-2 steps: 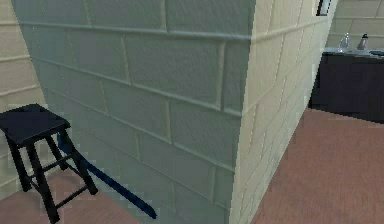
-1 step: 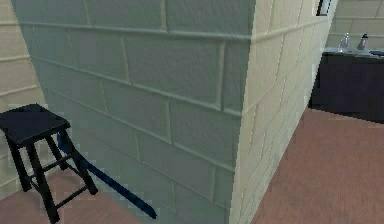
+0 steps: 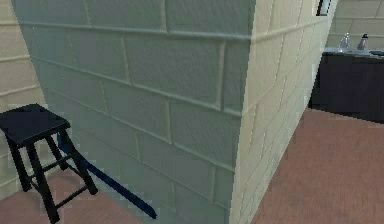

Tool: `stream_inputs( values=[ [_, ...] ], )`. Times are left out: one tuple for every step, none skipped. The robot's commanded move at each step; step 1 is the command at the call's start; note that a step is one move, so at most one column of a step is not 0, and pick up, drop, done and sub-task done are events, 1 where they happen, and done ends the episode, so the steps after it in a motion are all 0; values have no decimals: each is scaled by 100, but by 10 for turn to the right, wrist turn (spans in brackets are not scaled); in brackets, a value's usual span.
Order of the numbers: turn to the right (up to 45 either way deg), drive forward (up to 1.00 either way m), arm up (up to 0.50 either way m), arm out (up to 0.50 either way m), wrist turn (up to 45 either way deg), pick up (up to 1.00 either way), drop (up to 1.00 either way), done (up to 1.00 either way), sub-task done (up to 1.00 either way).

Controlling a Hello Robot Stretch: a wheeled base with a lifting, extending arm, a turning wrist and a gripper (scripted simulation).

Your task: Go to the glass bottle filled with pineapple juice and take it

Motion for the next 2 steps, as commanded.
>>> stream_inputs(
  values=[
    [0,0,0,18,0,0,0,0,0],
    [0,0,0,0,450,0,0,0,0]
  ],
)
